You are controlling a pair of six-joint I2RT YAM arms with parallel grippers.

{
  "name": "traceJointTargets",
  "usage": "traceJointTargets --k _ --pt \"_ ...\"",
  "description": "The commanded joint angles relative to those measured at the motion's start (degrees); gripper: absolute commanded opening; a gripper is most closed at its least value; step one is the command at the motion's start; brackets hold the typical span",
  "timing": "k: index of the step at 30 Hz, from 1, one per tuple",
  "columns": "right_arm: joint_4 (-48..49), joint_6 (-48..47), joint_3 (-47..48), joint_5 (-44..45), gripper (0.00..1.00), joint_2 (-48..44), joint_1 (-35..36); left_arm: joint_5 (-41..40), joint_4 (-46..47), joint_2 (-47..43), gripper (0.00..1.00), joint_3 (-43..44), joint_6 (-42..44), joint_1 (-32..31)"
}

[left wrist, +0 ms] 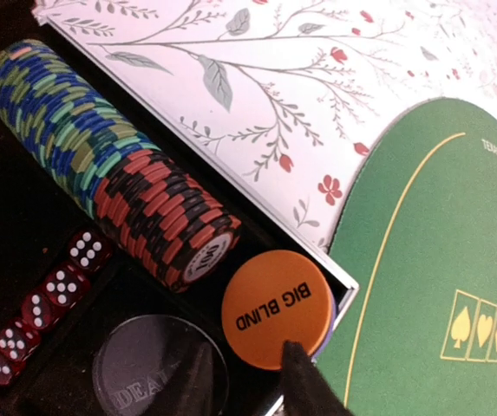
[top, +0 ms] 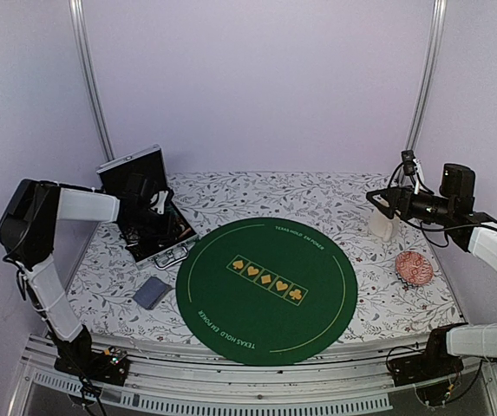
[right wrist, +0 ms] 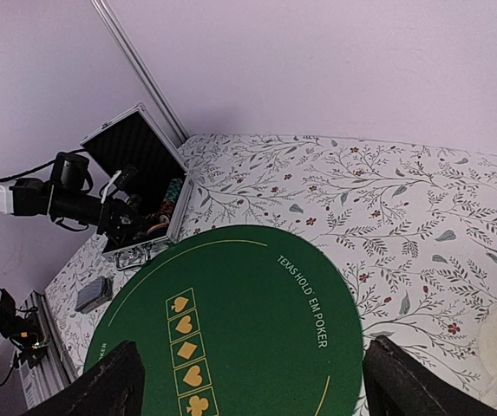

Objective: Distribute texas hold em gaming equipment
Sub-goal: Pick up the dealer button from the chip case.

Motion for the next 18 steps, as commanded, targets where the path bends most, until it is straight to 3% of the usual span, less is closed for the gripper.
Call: traceJointTargets --k 1,3,6,10,18 --pt "0.91 -0.82 -0.53 -0.21 0.89 -0.92 0.31 -2.55 -0.14 1.26 0.2 1.27 0.75 -0.56" --pt "1.0 -0.82 -0.49 -0.23 0.89 -0.86 0.33 -5.21 -1.28 1.53 0.12 1.55 0.58 -0.57" --pt "1.0 -0.75 -0.34 -0.41 0.89 -0.85 0.36 -8.88 -2.99 2.1 0.12 2.14 1.12 -0.68" --pt "1.04 -0.71 -0.29 -0.52 0.89 -0.92 0.36 -10.11 -4.82 1.4 0.19 3.11 2.74 -0.91" --pt "0.63 -0.82 -0.39 -0.35 0.89 -0.96 0.27 -10.71 -14.62 5.87 0.43 9.31 1.01 0.65"
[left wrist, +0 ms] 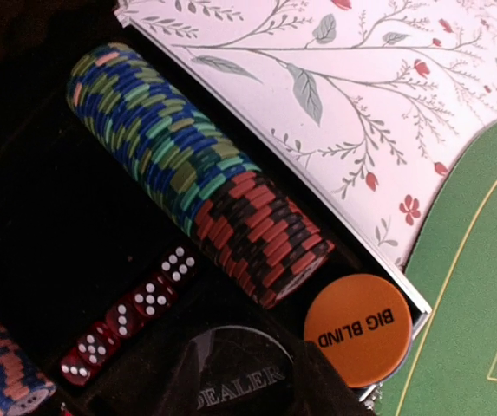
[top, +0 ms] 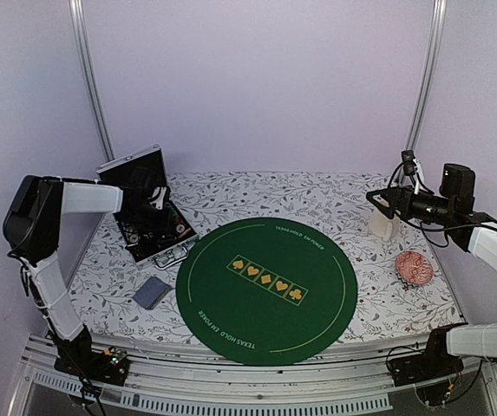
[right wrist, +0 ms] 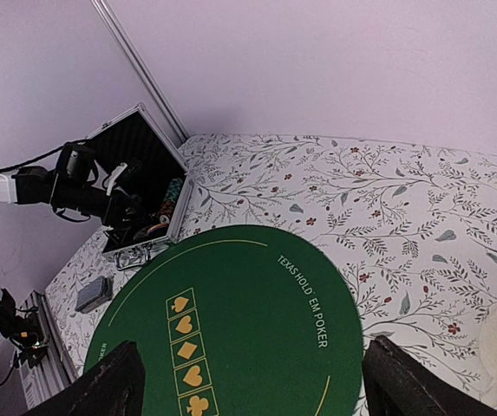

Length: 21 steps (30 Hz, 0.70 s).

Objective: Distribute texas hold em gaming equipment
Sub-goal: Pick up the dealer button from the chip case.

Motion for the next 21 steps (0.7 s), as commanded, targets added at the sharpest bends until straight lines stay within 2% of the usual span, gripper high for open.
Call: traceJointTargets --k 1,5,21 --pt "0.5 -0.86 -0.41 -0.26 0.89 -0.99 0.35 0.68 -7.07 3.92 0.46 3.14 -0.44 0.4" --pt "0.57 -0.98 -0.45 -0.23 0.89 -0.97 0.36 0.93 -8.17 4.97 0.53 2.76 -0.48 0.28" --pt "1.03 -0.85 -0.93 -0.5 0.89 -0.63 0.31 0.13 -15.06 4.97 0.68 4.01 1.79 0.38"
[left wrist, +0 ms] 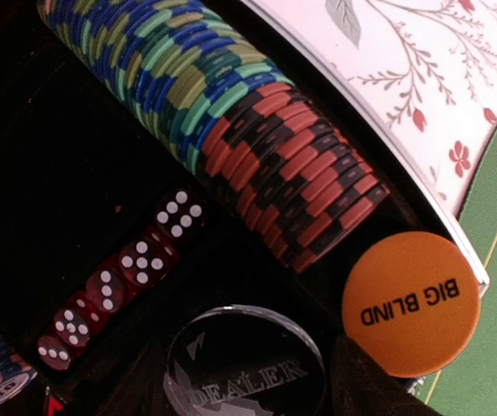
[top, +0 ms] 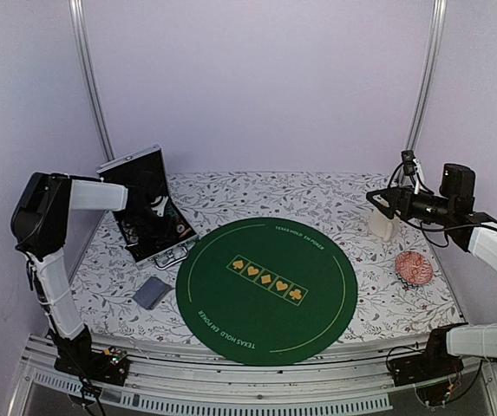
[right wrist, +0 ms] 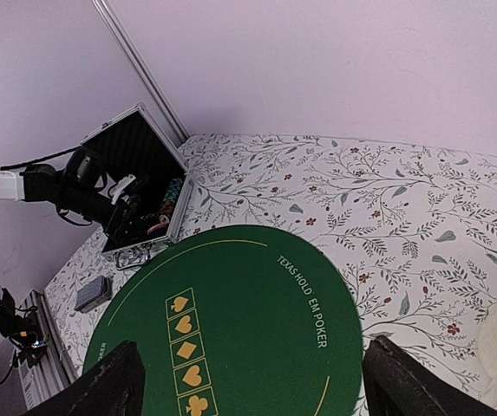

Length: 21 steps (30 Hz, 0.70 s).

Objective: Distribute texas hold em gaming equipment
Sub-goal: Pick up the dealer button from the chip case.

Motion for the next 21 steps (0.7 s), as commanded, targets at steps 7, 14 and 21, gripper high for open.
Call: traceJointTargets --k 7,14,21 --pt "1.17 -0.54 -0.97 -0.65 0.89 -0.37 0.31 0.7 -7.4 2.0 0.69 0.87 1.88 0.19" --pt "1.28 -0.54 -1.19 -0.65 0.89 -0.39 0.32 1.2 -7.35 6.95 0.67 1.94 2.59 0.39" --pt "1.41 -0.54 -1.35 -0.48 0.89 -0.68 0.27 -0.22 -7.6 8.07 0.63 1.32 2.56 0.37"
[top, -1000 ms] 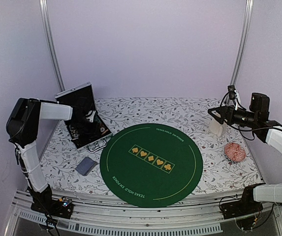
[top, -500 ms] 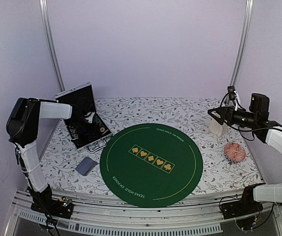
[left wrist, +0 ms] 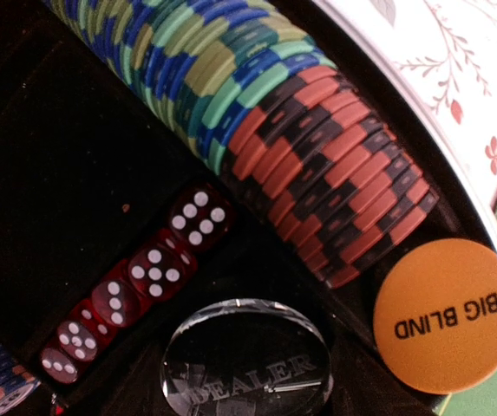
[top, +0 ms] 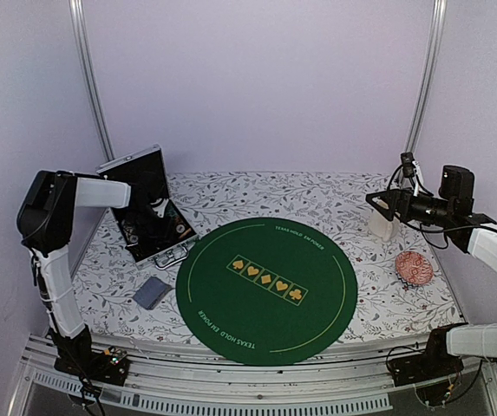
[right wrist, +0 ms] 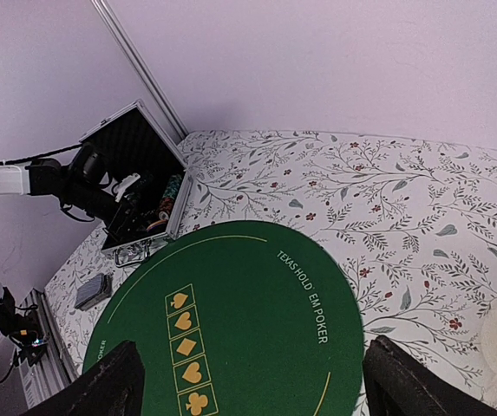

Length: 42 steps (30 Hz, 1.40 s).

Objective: Distribute texas hold em gaming equipment
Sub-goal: Pick up the dealer button from the chip case, then pass from the left arm to the right

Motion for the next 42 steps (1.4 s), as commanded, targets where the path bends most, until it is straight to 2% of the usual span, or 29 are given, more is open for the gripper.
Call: traceJointTargets --k 1,9,14,22,29,32,37,39,42 --pt "1.42 -0.49 -0.59 -0.45 0.89 -0.63 0.31 -0.37 -3.6 4.79 0.61 -2.19 1.53 -0.1" --pt "1.49 -0.42 -0.55 -0.54 0.89 -0.72 0.3 -5.34 -3.54 3.79 0.42 -2.92 1.37 -0.94" --pt "1.55 -0.14 -0.25 -0.76 0.9 -0.74 0.32 -7.32 -0.08 -2.41 0.36 -5.3 0.44 -1.2" --pt "1.66 0.21 0.17 -1.1 0.9 -0.84 0.31 -6.87 6.38 -13.2 0.36 -9.57 0.39 -1.08" --pt "1.22 2.33 1.64 -1.45 0.89 -1.09 0.36 -2.58 11.25 -21.97 0.34 -12.51 2.16 -2.28" --pt "2.81 5.01 2.06 -2.5 0.87 -1.09 0.79 -0.57 13.18 -26.32 0.33 -12.75 5.05 -5.78" --pt "5.75 9.0 4.14 -3.83 0.85 0.2 7.2 10.43 16.43 -31.34 0.32 -10.92 9.48 -14.61" --pt "5.38 7.88 6.34 -3.2 0.85 0.98 11.17 9.82 16.57 -32.19 0.31 -9.11 11.49 -19.71" --pt "3.82 7.36 10.58 -0.67 0.85 2.77 16.12 2.29 16.55 -32.49 0.3 -6.5 15.17 -27.65"
